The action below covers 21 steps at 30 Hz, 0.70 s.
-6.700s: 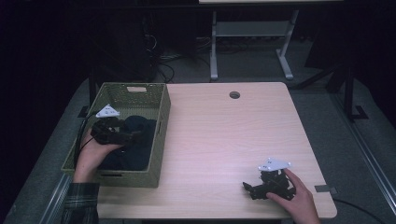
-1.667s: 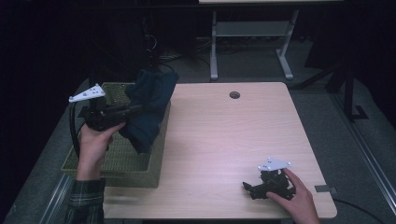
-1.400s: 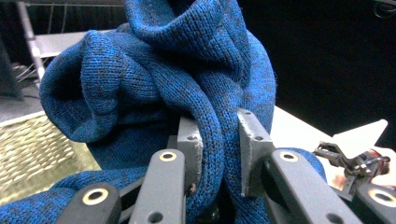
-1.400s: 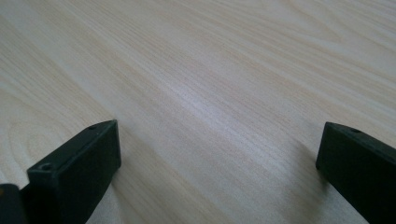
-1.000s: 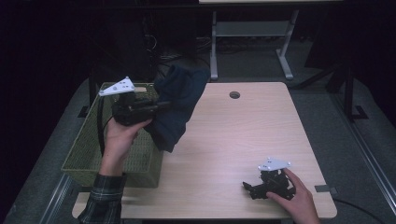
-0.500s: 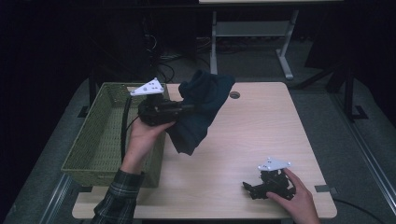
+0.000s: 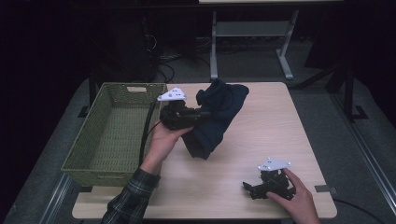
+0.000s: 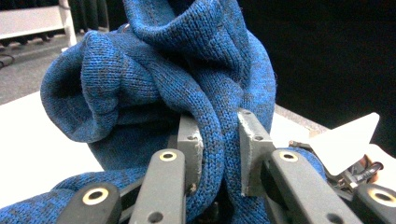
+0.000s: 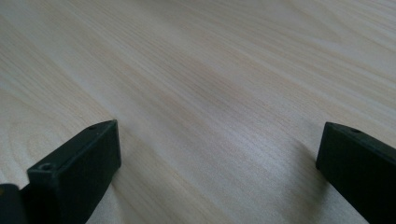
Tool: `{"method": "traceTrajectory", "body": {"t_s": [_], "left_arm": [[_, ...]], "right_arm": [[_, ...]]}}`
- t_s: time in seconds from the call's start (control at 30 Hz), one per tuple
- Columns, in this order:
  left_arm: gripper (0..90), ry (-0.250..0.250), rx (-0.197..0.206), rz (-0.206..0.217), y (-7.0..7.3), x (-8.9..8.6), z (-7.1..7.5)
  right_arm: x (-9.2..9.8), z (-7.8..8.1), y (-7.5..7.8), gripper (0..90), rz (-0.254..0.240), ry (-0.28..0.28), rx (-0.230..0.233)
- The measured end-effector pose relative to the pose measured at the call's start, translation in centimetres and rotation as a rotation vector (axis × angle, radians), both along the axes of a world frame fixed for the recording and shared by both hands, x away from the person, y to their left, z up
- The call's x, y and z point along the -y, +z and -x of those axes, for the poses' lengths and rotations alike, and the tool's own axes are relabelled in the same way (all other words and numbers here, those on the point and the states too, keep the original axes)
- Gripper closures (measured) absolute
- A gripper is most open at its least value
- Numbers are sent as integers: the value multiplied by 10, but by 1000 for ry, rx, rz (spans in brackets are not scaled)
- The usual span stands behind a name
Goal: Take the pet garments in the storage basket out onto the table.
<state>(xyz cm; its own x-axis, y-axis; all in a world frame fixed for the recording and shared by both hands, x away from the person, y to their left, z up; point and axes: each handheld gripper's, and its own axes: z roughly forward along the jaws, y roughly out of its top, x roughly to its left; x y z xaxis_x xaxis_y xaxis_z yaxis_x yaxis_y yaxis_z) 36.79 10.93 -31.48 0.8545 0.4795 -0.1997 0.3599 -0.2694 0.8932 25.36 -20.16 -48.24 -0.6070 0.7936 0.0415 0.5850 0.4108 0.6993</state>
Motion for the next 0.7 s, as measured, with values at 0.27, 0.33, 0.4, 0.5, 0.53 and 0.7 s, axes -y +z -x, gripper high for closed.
{"method": "traceTrajectory", "body": {"t_s": [0.27, 0.33, 0.4, 0.5, 0.53, 0.7], "left_arm": [[738, -22, -27, -39, -23, 26, -5], [738, -30, -39, -62, -32, 35, -7], [739, -36, -52, -71, -42, 43, -8], [738, -42, -68, -91, -54, 55, -10], [739, -43, -72, -97, -58, 58, -11], [739, -48, -83, -115, -75, 70, -15]], "right_arm": [[0, 0, 0, 0, 0, 0, 0], [0, 0, 0, 0, -1, 0, 0], [0, 0, 0, 0, 0, 1, 1], [0, 0, 0, 0, 0, 0, 1], [0, 0, 0, 0, 0, 0, 1], [0, 0, 0, 0, -2, -2, -4]]}}
